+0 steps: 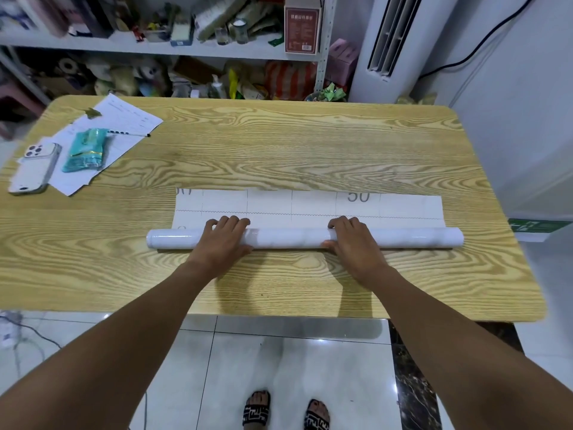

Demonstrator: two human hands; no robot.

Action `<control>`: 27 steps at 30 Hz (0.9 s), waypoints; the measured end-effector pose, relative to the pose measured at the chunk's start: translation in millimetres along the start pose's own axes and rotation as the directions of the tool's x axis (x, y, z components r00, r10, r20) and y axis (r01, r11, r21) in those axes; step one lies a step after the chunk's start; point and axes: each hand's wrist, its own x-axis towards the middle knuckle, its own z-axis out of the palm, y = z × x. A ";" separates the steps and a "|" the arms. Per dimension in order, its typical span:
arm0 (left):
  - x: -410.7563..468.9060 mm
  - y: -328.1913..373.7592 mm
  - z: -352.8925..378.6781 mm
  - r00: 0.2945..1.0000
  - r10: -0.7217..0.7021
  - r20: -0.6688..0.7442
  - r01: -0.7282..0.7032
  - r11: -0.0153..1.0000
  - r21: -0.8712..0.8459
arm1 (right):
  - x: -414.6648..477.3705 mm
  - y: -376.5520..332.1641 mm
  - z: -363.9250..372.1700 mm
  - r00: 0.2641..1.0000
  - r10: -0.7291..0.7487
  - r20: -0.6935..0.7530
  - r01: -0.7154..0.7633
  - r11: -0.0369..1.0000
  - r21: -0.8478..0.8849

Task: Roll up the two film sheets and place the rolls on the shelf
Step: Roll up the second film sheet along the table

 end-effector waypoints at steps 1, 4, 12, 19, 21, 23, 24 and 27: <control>-1.1 -0.7 0.4 1.000 0.014 -0.004 -0.014 1.000 -0.001 | -0.3 0.8 0.7 1.000 0.001 -0.002 -0.001 1.000 -0.009; -3.2 -1.1 1.5 0.999 0.028 0.024 -0.028 1.000 0.006 | -1.4 2.3 1.3 1.000 -0.007 -0.030 0.006 0.999 -0.036; -3.2 -4.7 0.9 0.998 0.044 0.040 -0.044 0.999 0.003 | -2.1 1.9 -1.8 1.000 -0.014 -0.011 0.012 0.993 -0.118; -2.3 -5.3 -0.6 0.997 0.081 -0.005 -0.080 0.993 0.081 | 3.6 0.5 -2.7 0.999 -0.046 -0.002 0.046 0.993 -0.109; -2.7 -6.4 1.6 0.999 0.049 -0.002 -0.049 0.998 0.044 | 4.4 0.4 -4.3 0.998 -0.063 0.005 0.064 0.994 -0.092; -2.9 -4.7 0.0 0.999 0.030 0.034 -0.030 1.000 0.005 | 4.7 0.6 -5.6 0.997 -0.073 0.014 0.074 0.994 -0.084; -2.3 -3.9 -0.8 0.998 0.021 0.055 -0.020 1.000 -0.009 | 4.6 0.7 -6.1 0.997 -0.073 0.022 0.074 0.994 -0.082; -0.4 -3.5 -1.9 0.995 0.001 0.101 0.002 0.999 -0.032 | 4.7 0.4 -5.3 0.997 -0.067 0.042 0.071 0.993 -0.089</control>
